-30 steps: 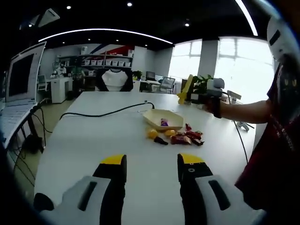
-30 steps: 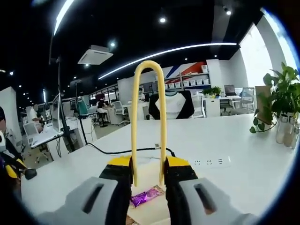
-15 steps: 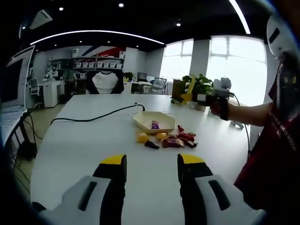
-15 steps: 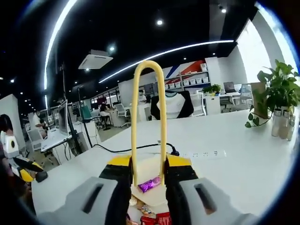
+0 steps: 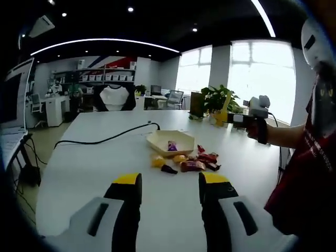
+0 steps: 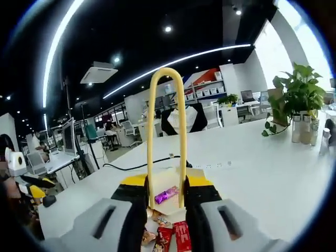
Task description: Place the target food into the container with the food tongs after gripping and lifting it, then release it inside without dropping or visibly crushing the food.
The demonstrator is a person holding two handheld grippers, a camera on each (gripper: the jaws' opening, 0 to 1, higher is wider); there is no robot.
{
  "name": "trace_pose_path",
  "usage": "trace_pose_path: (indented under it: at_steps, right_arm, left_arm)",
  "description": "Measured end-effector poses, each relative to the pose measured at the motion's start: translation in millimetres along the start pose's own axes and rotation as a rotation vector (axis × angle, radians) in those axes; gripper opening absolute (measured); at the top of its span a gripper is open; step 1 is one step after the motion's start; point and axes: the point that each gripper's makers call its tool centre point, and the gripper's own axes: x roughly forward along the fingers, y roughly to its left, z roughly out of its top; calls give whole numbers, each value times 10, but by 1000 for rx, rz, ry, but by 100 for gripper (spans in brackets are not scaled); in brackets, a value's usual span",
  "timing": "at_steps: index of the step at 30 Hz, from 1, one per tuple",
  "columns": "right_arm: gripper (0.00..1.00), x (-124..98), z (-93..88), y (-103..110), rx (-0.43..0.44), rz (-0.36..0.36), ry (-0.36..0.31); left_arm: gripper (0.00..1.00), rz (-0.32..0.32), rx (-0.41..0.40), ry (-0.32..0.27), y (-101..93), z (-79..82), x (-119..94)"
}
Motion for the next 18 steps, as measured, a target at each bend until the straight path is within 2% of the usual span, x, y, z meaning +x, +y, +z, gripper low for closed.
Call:
trace_pose_path:
  at_steps: [8, 14, 18]
  right_arm:
    - [23, -270, 143, -24, -46, 2, -33]
    - [23, -450, 66, -36, -78, 9, -15]
    - [23, -596, -20, -87, -93, -12, -6]
  left_arm:
    - [46, -3, 27, -21, 26, 127, 68]
    - [46, -5, 41, -28, 37, 181, 123]
    - [46, -2, 39, -44, 42, 213, 126]
